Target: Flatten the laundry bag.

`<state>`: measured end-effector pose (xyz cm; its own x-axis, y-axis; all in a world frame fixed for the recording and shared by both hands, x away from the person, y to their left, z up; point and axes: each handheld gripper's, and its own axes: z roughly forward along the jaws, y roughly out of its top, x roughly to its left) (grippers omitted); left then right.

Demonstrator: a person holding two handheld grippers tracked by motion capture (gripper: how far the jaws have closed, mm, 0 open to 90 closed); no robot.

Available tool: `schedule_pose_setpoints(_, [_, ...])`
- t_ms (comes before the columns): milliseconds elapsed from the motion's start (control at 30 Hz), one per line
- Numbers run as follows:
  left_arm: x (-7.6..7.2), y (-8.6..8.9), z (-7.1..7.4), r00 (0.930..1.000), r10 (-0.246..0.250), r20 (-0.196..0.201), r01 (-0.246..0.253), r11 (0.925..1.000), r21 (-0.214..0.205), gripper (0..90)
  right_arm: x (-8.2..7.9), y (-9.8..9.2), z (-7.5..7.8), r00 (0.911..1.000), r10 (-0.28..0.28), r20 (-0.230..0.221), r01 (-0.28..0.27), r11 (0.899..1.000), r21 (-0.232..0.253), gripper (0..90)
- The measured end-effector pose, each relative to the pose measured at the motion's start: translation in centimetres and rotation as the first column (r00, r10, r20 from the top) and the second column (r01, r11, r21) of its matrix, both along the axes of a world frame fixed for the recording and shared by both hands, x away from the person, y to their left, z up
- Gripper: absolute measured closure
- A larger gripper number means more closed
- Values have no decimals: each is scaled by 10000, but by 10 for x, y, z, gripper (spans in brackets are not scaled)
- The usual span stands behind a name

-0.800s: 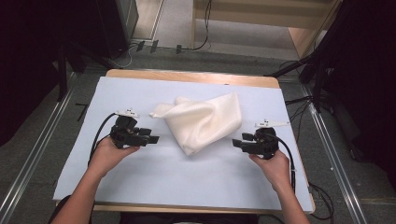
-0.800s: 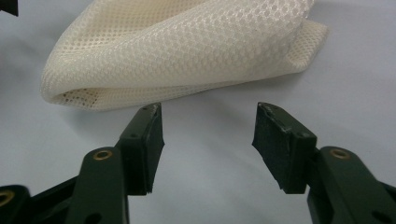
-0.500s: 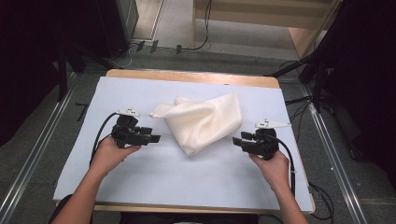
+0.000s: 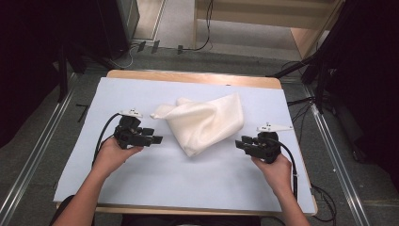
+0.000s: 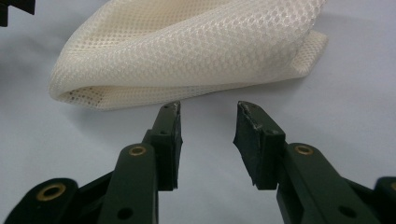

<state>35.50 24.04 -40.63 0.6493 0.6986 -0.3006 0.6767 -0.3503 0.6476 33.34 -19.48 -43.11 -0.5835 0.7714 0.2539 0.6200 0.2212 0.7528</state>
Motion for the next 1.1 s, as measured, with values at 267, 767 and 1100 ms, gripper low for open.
schedule_pose_setpoints(267, [0,1,0,10000,21,-41,-21,10000,-29,426,-1,2,3,10000,27,-16,-27,10000,16,670])
schedule_pose_setpoints(767, [-5,6,3,9997,222,76,-222,9997,27,424,11,20,-4,9982,433,-422,-442,9988,-208,845])
schedule_pose_setpoints(1100, [-9,10,4,9994,343,107,-343,9994,1,422,25,44,-14,9946,771,-690,-825,9935,-787,854])
